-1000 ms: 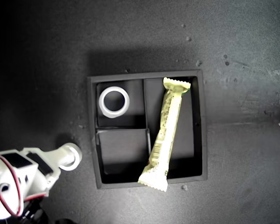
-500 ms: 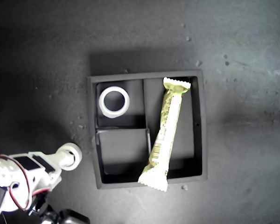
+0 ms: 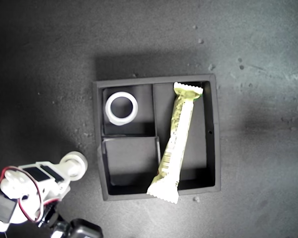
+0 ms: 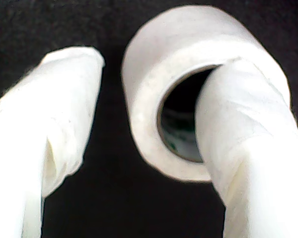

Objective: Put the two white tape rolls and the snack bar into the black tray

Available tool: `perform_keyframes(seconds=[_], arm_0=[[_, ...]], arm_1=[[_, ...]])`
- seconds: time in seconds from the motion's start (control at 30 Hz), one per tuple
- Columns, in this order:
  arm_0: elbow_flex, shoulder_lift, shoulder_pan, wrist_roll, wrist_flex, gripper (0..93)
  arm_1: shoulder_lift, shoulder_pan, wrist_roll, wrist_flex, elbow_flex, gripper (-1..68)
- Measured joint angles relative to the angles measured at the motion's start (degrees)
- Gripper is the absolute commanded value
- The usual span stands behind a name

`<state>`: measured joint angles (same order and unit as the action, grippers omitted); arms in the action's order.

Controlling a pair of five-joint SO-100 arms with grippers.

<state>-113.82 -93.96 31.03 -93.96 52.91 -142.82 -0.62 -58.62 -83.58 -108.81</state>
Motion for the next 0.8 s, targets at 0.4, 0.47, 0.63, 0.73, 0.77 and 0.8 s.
perform_keyframes(seconds=[0.4,0.47,0.63,0.73,0.77,0.8], arm_0=[[1.1,2.4,1.1,-2.9,1.6,11.3],[1.9,2.2,1.5,-3.0,2.9,11.6],[6.3,1.9,1.9,-2.7,7.4,11.9],[7.9,2.5,1.9,-2.4,9.6,12.0],[8.4,2.6,1.9,-2.4,10.2,12.0],[8.9,2.7,1.9,-2.4,10.7,12.0]], arm_1=[[0.0,-1.1,0.0,1.1,-1.5,-0.2],[0.0,-0.8,0.0,1.3,-2.0,-0.2],[0.0,-1.1,0.0,1.8,-2.3,-0.2],[0.0,-1.7,0.0,1.8,-2.5,-0.2],[0.0,-1.7,0.0,1.8,-2.5,-0.2],[0.0,-1.8,0.0,1.8,-2.6,-0.2]])
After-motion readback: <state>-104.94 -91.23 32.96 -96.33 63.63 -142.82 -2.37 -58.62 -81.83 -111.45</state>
